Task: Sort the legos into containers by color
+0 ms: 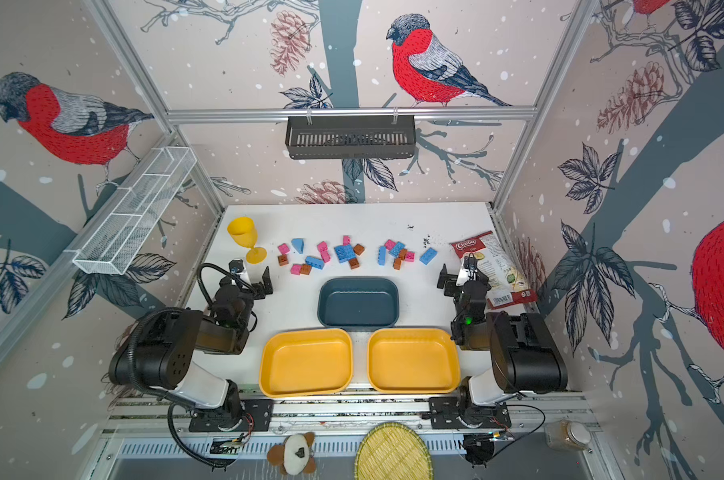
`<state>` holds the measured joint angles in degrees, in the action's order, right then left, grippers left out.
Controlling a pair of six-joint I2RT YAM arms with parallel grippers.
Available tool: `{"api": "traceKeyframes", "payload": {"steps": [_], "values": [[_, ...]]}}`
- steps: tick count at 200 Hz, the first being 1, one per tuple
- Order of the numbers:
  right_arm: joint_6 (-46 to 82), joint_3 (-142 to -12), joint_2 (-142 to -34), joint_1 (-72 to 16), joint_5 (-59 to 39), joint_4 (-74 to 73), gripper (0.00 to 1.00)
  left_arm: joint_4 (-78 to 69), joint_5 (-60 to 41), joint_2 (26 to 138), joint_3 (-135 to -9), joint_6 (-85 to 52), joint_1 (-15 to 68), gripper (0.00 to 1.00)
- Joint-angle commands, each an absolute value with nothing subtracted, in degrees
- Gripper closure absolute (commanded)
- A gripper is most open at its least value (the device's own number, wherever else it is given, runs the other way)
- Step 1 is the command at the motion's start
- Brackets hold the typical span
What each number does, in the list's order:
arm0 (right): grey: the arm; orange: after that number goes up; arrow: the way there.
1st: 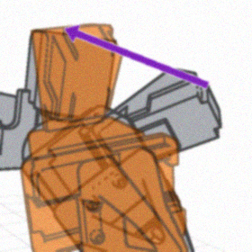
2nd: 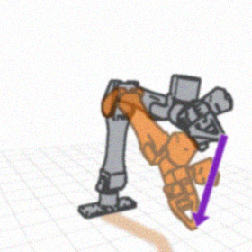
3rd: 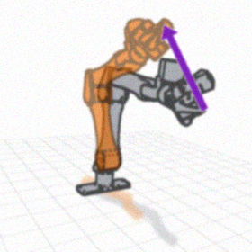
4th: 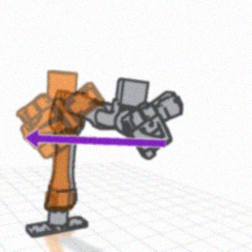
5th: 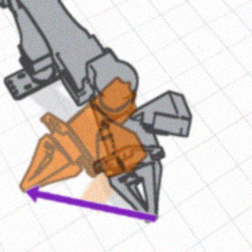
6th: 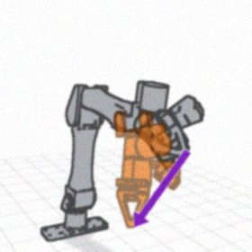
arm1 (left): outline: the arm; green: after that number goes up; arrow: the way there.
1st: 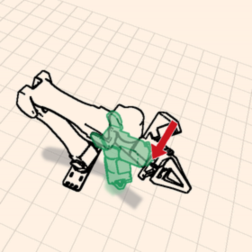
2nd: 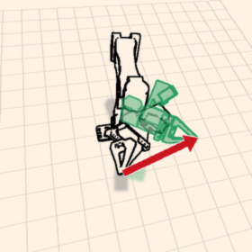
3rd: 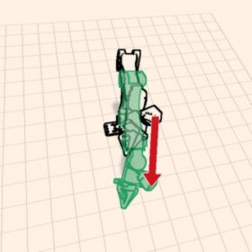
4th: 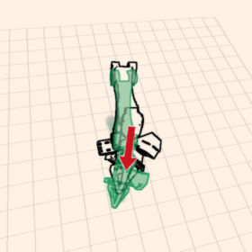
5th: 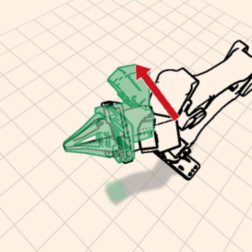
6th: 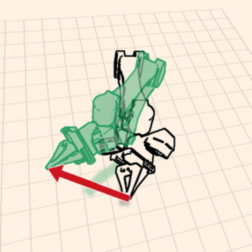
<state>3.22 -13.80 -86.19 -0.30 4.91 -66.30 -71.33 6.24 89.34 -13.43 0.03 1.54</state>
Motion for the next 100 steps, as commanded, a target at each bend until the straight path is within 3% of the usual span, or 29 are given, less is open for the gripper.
{"api": "traceKeyframes", "payload": {"steps": [1, 100], "values": [[3.7, -13.6, -85.8, -0.3, 4.8, -68.1, 0.01, -74.9, 6.2, 89.1, -13.3, 0.4, 1.5, 0.02], [3.8, -13.8, -86.1, -0.1, 4.5, -67.9, 0.01, -74.6, 5.9, 89.2, -13.5, 0.4, 1.5, 0.02]]}}
